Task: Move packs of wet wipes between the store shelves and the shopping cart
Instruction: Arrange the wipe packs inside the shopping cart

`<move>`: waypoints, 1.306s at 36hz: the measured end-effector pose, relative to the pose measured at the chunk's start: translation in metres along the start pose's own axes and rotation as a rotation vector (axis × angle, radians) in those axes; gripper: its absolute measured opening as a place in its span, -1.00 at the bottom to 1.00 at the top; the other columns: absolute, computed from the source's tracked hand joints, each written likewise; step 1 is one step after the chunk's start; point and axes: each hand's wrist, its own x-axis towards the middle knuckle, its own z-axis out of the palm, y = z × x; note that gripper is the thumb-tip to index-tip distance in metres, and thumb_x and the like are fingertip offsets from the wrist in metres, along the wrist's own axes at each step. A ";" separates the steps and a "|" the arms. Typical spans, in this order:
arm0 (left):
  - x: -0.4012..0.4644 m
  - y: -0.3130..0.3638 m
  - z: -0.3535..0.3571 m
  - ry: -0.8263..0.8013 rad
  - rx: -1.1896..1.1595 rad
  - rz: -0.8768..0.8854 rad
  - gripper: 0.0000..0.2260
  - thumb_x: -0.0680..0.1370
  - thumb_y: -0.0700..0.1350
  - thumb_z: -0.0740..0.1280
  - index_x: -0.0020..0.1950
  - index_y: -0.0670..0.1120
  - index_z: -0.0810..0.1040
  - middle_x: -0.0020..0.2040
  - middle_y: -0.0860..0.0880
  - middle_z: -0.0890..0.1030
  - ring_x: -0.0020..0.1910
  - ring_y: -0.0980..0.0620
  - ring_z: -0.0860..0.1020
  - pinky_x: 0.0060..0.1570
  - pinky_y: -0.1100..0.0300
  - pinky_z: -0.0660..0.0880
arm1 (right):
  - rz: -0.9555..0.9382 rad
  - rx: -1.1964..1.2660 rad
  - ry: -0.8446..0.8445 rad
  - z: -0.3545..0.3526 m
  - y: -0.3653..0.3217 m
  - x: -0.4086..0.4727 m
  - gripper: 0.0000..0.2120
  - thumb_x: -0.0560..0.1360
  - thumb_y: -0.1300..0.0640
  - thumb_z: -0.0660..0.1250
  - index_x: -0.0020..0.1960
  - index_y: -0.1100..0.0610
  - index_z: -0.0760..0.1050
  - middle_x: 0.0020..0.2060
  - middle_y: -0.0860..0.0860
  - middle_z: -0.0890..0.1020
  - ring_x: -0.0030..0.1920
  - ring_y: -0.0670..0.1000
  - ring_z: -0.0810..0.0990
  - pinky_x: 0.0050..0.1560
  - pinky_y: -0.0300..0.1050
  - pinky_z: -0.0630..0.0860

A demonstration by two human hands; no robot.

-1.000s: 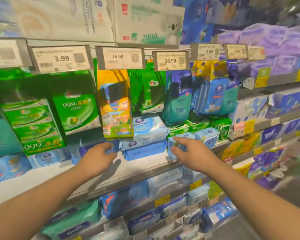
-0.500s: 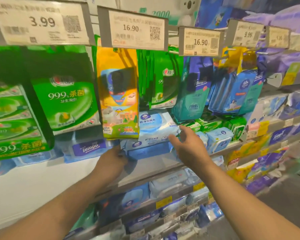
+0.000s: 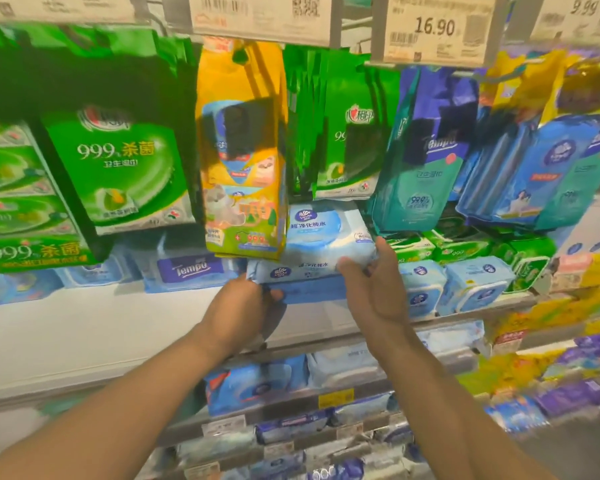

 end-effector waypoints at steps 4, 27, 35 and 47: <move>-0.004 -0.002 -0.001 -0.022 0.085 -0.015 -0.75 0.50 0.07 0.16 -0.15 -0.06 0.51 -0.25 -0.19 0.60 -0.25 -0.37 0.55 -0.35 0.00 0.49 | -0.004 -0.018 0.020 0.004 -0.004 0.002 -0.33 0.45 -0.10 0.37 0.50 0.06 0.30 0.27 -0.01 0.57 0.25 0.02 0.56 0.27 0.04 0.49; -0.053 -0.043 -0.039 -0.266 0.076 -0.212 -0.23 0.45 0.47 -0.18 -0.10 -0.01 0.65 -0.15 -0.04 0.60 -0.07 -0.09 0.56 -0.10 0.05 0.50 | -0.074 0.045 -0.219 -0.005 -0.009 -0.015 -0.76 0.59 -0.21 0.30 0.00 -0.04 0.54 -0.18 0.01 0.59 -0.24 -0.25 0.50 -0.18 -0.39 0.40; -0.062 -0.039 -0.060 -0.252 -1.031 -0.711 -0.86 0.53 -0.11 0.39 -0.18 -0.13 0.54 -0.34 -0.14 0.41 -0.43 0.05 0.33 -0.34 0.17 0.19 | 0.371 0.610 -0.320 0.006 0.001 0.000 -0.54 0.28 -0.38 0.50 -0.09 -0.02 0.68 0.04 0.10 0.64 0.08 0.11 0.55 0.18 0.05 0.40; -0.025 0.012 -0.080 -0.172 -1.648 -0.902 -0.51 0.60 0.30 0.17 0.00 -0.01 0.75 -0.05 -0.12 0.74 -0.19 0.02 0.72 0.04 0.08 0.56 | 0.413 0.532 -0.544 0.012 -0.023 0.014 -0.55 0.68 -0.20 0.06 0.23 -0.01 0.64 0.06 0.01 0.75 0.00 -0.02 0.73 0.00 -0.04 0.64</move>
